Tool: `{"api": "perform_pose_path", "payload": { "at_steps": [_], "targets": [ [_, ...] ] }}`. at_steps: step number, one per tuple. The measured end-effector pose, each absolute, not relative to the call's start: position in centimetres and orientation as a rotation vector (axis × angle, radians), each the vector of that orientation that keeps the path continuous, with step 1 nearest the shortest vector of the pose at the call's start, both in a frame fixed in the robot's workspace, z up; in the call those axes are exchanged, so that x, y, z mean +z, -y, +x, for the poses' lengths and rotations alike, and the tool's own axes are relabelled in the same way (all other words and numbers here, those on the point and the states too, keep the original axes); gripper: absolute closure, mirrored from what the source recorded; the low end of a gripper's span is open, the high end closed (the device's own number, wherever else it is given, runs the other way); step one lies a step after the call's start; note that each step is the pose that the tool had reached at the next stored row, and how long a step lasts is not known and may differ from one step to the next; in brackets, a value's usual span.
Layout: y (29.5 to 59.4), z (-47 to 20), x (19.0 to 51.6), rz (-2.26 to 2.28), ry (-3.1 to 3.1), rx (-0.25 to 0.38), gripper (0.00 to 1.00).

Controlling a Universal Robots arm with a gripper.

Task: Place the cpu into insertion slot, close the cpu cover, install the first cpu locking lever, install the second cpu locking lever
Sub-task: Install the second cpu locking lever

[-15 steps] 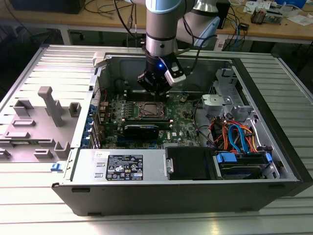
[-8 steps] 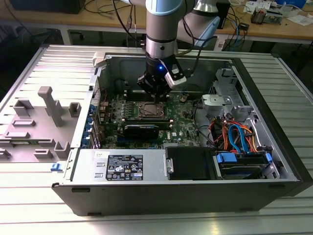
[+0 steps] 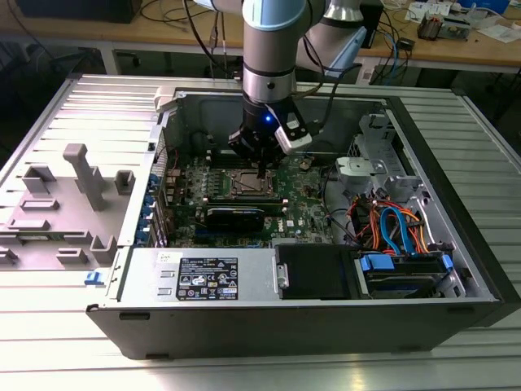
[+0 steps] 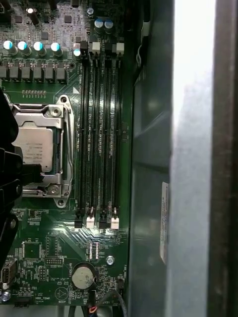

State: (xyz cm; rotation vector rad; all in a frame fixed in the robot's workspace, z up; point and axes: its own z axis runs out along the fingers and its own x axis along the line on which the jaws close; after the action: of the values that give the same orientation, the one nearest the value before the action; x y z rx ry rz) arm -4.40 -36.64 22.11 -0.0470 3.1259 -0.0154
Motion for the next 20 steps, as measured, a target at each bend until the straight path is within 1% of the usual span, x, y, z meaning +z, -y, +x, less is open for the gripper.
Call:
{"api": "perform_pose_path", "payload": {
  "at_steps": [8,14,20],
  "targets": [
    [37.0,-4.4,22.5,-0.047,-3.126,-0.016,0.89],
    [38.2,-4.4,22.5,-0.047,-3.126,-0.016,0.89],
    [38.5,-4.4,23.7,-0.047,-3.126,-0.016,0.89]
  ]
}}
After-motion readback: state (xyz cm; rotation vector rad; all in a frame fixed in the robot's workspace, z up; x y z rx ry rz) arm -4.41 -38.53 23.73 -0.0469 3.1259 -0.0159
